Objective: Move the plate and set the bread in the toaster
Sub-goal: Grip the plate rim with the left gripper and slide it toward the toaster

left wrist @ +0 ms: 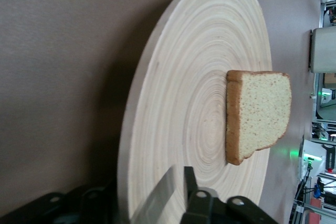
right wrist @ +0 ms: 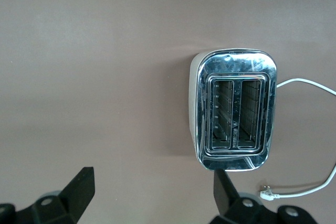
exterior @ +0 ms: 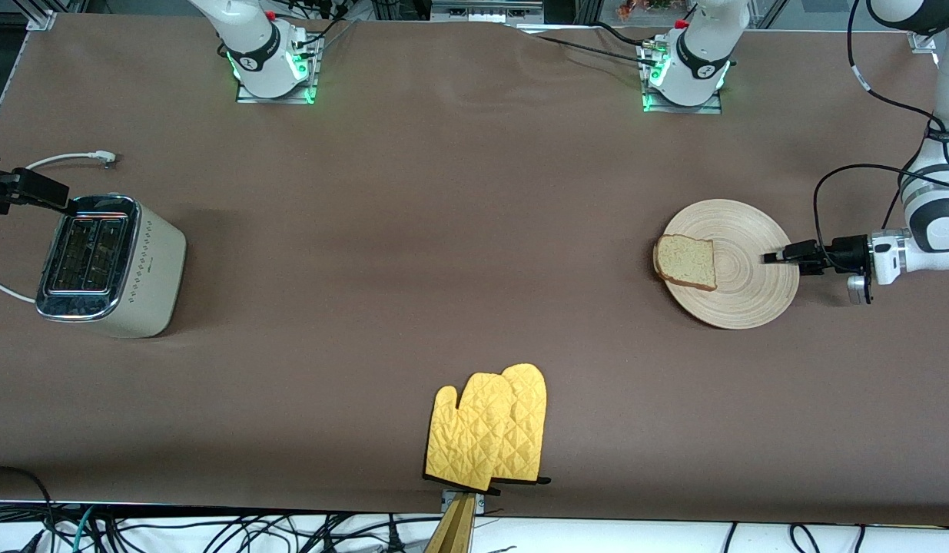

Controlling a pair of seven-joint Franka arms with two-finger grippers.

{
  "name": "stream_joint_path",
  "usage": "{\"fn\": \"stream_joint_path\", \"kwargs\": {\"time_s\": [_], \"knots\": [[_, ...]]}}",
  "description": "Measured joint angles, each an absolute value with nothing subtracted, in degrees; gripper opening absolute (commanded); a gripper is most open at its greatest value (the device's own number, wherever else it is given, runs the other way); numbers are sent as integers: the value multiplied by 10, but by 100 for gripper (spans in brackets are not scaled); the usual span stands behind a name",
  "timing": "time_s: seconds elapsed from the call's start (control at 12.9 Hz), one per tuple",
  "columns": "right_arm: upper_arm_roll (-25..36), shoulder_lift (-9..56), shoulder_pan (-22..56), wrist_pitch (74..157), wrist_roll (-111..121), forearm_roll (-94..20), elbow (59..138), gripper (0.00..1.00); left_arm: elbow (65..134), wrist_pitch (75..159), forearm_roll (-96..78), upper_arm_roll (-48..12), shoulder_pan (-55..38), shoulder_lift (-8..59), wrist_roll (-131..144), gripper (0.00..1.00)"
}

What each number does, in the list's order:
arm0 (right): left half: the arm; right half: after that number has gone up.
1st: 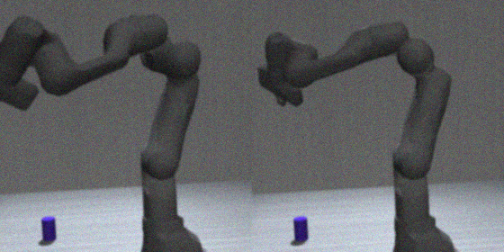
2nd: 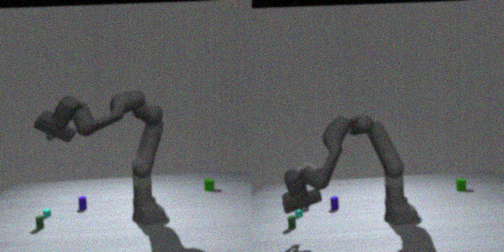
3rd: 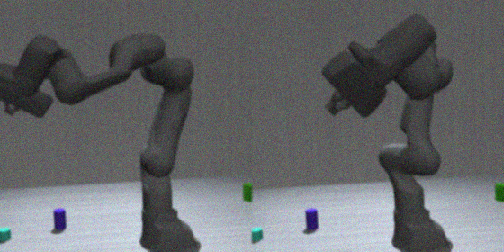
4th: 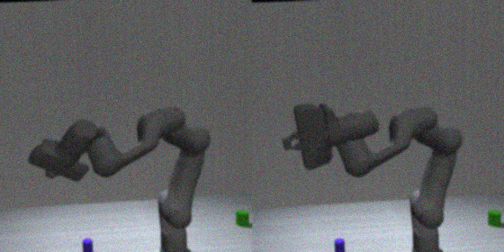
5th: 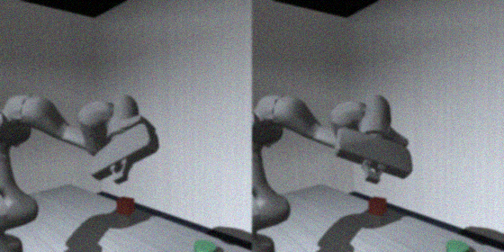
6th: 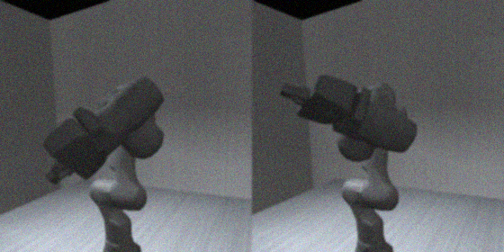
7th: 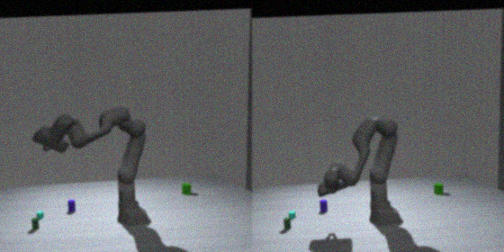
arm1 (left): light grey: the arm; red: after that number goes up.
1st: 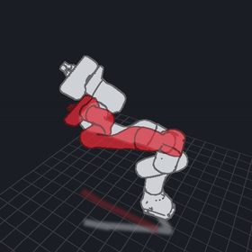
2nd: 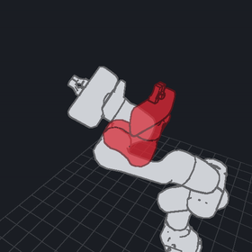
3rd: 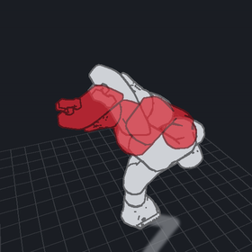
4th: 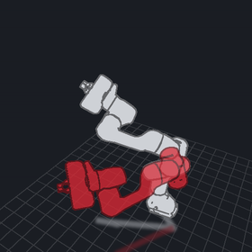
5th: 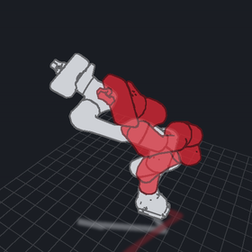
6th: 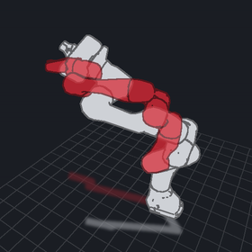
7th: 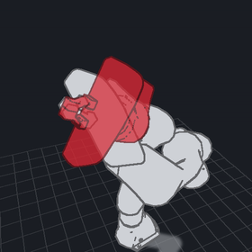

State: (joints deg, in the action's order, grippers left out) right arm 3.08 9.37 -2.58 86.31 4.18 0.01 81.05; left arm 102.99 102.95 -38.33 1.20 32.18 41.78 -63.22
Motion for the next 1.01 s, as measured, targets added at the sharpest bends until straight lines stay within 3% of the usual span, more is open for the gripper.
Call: {"fn": "stream_joint_path", "kwargs": {"time_s": [0.23,1.01], "knots": [[31,94,-26,863,42,-1,811,100,1034,1029,-389,11,323,416,-632,0],[31,94,-26,863,42,-1,811,100,1036,1030,-396,-2,319,416,-630,0]]}}
